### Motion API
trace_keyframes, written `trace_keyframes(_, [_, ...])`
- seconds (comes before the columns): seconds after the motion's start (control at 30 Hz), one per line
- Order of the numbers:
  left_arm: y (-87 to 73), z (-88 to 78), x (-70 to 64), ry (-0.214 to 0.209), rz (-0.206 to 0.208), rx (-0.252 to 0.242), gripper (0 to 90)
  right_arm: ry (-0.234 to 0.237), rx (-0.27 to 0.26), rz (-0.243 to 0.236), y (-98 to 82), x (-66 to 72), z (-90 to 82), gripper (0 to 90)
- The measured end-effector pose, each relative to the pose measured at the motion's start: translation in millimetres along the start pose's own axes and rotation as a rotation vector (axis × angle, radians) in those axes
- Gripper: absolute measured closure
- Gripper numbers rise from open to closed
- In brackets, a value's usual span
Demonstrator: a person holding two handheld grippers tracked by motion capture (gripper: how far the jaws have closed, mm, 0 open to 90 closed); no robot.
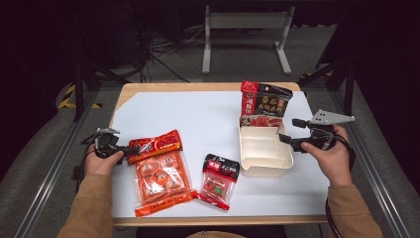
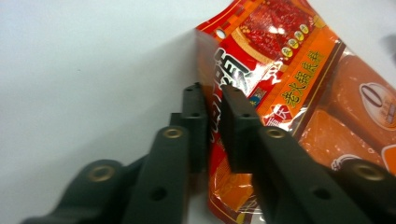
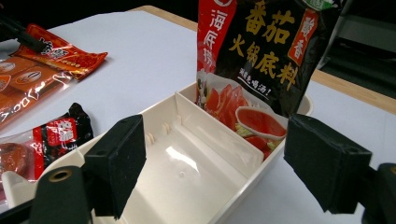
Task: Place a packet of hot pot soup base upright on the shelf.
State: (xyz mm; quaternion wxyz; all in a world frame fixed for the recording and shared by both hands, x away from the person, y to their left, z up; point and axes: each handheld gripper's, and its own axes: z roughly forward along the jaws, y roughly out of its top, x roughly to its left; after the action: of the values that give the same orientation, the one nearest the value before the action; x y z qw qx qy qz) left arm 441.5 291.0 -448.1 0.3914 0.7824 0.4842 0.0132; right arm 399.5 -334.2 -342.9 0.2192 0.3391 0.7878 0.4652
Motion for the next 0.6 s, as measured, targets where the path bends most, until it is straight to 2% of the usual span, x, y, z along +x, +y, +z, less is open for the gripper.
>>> trace_keyframes(0.13, [0.8, -3.3, -0.8, -0.004, 0.013, -0.008, 89.5, 0.004, -0.002, 0.001, 0.5, 0.8, 0.0, 22.0])
trace_keyframes(0.37, [2.0, -7.4, -4.2, -0.004, 0.012, -0.031, 89.9, 0.017, -0.001, 0.006, 0.5, 1.1, -0.8, 26.3])
trace_keyframes(0.47, [3.8, -10.3, -6.6, -0.005, -0.006, -0.042, 89.9, 0.024, -0.001, 0.008, 0.5, 1.4, -1.0, 27.8])
trace_keyframes(0.6, [8.9, -18.5, -14.4, 0.002, 0.023, -0.073, 90.0, 0.032, 0.007, 0.002, 0.5, 2.3, -0.3, 29.9])
